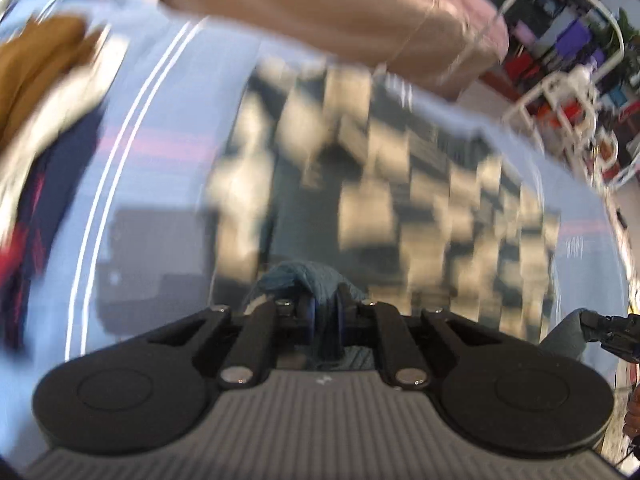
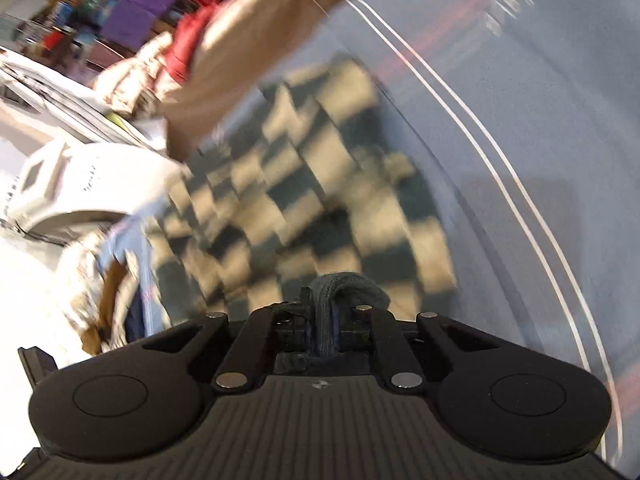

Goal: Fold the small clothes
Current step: 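Grasp the ribbed hem with both grippers and fold it toward the collar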

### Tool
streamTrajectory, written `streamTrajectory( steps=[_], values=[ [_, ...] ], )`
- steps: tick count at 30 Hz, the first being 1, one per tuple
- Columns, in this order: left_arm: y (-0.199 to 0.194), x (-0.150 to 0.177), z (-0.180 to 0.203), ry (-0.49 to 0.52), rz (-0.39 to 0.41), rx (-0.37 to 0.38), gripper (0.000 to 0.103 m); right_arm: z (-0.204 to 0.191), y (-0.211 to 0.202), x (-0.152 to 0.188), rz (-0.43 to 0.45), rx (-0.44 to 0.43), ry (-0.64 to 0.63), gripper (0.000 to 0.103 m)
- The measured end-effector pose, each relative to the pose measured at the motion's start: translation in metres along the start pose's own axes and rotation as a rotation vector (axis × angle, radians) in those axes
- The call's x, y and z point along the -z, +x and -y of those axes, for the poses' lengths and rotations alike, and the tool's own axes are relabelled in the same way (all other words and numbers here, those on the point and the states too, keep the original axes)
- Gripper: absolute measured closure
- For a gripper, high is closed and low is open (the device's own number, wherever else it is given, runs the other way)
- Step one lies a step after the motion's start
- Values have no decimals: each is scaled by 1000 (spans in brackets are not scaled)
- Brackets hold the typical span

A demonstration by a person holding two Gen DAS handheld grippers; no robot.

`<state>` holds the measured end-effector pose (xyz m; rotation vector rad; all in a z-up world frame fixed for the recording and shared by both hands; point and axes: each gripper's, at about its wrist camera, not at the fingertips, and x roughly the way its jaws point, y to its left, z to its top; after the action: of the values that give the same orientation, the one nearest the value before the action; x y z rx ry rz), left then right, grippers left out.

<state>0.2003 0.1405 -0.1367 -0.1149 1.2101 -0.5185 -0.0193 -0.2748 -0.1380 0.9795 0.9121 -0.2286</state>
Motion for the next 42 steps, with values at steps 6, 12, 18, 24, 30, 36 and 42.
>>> streamTrajectory(
  steps=[6, 12, 18, 24, 30, 36, 42],
  values=[
    [63, -134, 15, 41, 57, -97, 94, -26, 66, -125, 112, 32, -45, 87],
    [135, -171, 15, 83, -104, -212, 82, -22, 124, -161, 53, 239, -159, 85],
    [100, -170, 23, 146, 110, -411, 1, -26, 95, -141, 197, 351, -334, 10],
    [65, -151, 47, 302, 232, -359, 2, -35, 59, -120, 284, 327, -536, 0],
    [124, -95, 74, 425, 83, -475, 3, -48, 84, -60, 87, 251, -824, 5],
    [155, -67, 67, 490, 64, -585, 0, -28, 111, -35, -2, 380, -832, 0],
    [76, -52, 103, 273, 196, -565, 0, -57, 72, -17, 129, 355, -855, 0]
  ],
)
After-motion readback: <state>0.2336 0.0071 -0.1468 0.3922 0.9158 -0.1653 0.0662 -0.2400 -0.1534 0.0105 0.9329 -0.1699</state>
